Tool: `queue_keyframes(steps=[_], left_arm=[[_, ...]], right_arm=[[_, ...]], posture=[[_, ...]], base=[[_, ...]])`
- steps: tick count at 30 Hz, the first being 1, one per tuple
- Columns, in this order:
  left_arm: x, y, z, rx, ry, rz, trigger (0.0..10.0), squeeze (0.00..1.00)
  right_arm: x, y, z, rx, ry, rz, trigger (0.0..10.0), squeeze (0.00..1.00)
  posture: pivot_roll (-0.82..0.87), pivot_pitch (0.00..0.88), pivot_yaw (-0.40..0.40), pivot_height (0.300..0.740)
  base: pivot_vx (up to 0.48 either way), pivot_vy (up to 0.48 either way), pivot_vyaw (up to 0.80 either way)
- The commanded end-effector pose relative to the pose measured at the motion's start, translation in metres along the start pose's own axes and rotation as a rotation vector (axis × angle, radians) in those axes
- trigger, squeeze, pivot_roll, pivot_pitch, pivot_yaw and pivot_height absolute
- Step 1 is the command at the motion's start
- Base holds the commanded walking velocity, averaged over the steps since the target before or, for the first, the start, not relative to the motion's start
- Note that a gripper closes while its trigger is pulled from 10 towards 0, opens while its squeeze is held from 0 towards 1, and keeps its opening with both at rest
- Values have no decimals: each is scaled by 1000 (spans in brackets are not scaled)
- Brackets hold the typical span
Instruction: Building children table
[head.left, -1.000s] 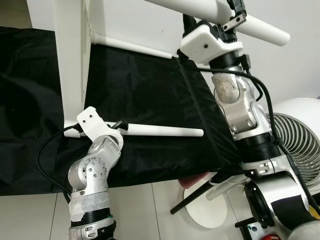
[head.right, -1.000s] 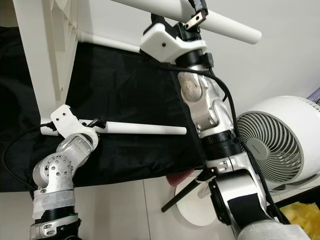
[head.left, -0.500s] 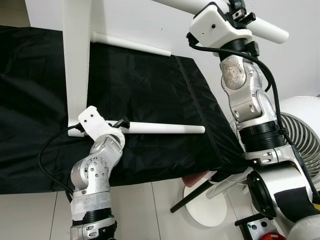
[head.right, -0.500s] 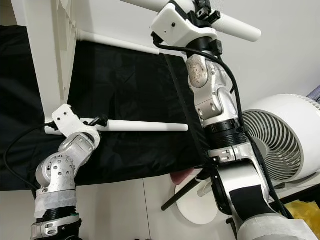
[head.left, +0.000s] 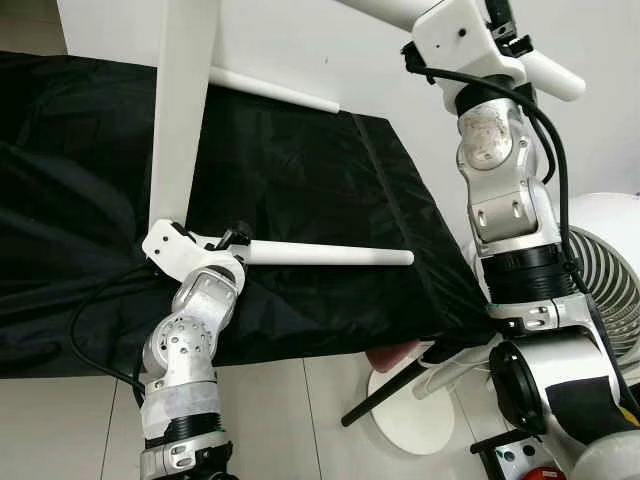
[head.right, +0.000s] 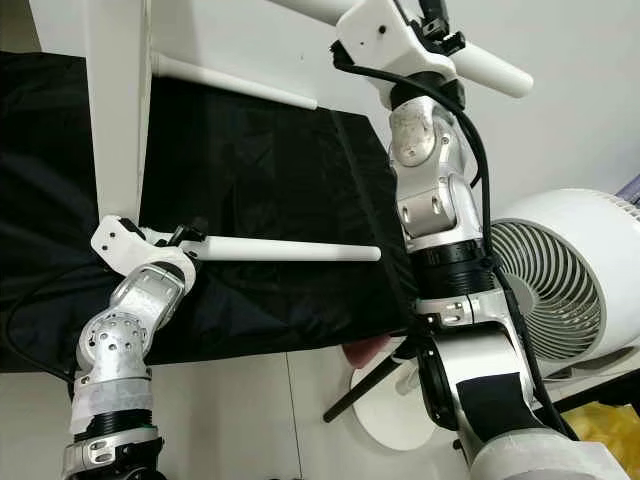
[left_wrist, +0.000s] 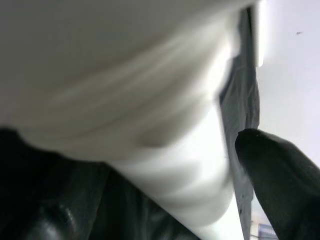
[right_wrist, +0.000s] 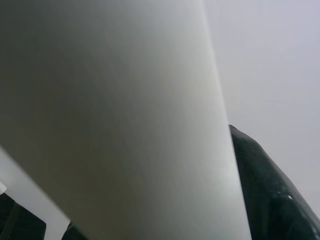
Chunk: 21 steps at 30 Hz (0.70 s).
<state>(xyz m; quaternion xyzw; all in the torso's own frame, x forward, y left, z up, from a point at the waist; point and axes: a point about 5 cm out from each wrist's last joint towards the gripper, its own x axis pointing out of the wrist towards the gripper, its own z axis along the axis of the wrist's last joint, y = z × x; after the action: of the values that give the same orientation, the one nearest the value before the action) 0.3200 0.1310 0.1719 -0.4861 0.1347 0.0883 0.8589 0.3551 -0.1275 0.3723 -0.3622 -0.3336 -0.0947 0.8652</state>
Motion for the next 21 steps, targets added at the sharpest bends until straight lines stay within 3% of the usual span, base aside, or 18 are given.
queue_keyframes(steps=[1, 3, 4, 6, 7, 9, 11, 14, 18, 19, 21], left_arm=[[-8, -69, -89, -173, 355, -120, 10000, 0], [-8, -75, -92, -190, 367, -130, 10000, 0], [-7, -78, -93, -204, 367, -132, 7882, 0], [-7, -81, -92, -208, 365, -139, 7882, 0], [-6, -88, -87, -208, 347, -165, 0, 0], [-4, -100, -77, -203, 309, -212, 0, 0], [-5, -122, -63, -173, 265, -331, 0, 0], [-5, -122, -63, -173, 265, -331, 0, 0], [-15, -174, -10, -96, 41, -599, 0, 0], [-19, -184, 2, -78, -13, -645, 0, 0], [-22, -188, 9, -67, -42, -668, 0, 0]], right_arm=[[7, -53, 14, 207, -37, -233, 0, 0], [7, -53, 14, 218, -26, -234, 0, 0], [6, -53, 13, 238, -16, -235, 0, 0], [6, -52, 12, 249, -9, -236, 0, 0], [6, -52, 12, 269, 0, -233, 0, 0], [6, -51, 12, 280, 2, -223, 0, 0], [7, -52, 11, 297, 10, -221, 0, 0], [7, -52, 11, 297, 10, -221, 0, 0], [9, -54, 15, 303, -2, -207, 0, 0], [9, -55, 16, 309, -6, -208, 0, 0], [9, -56, 17, 312, -9, -209, 0, 0]], posture=[[17, 93, -226, 740], [17, 96, -225, 740], [18, 96, -223, 740], [18, 96, -223, 740], [16, 94, -217, 740], [15, 94, -216, 740], [17, 96, -220, 740], [17, 96, -220, 740], [15, 90, -213, 740], [15, 90, -213, 740], [14, 92, -212, 740]], base=[[0, 0, 0], [0, 0, 0], [0, 0, 0], [0, 0, 0], [0, 0, 0], [0, 0, 0], [0, 0, 0], [0, 0, 0], [0, 0, 0], [0, 0, 0], [0, 0, 0]])
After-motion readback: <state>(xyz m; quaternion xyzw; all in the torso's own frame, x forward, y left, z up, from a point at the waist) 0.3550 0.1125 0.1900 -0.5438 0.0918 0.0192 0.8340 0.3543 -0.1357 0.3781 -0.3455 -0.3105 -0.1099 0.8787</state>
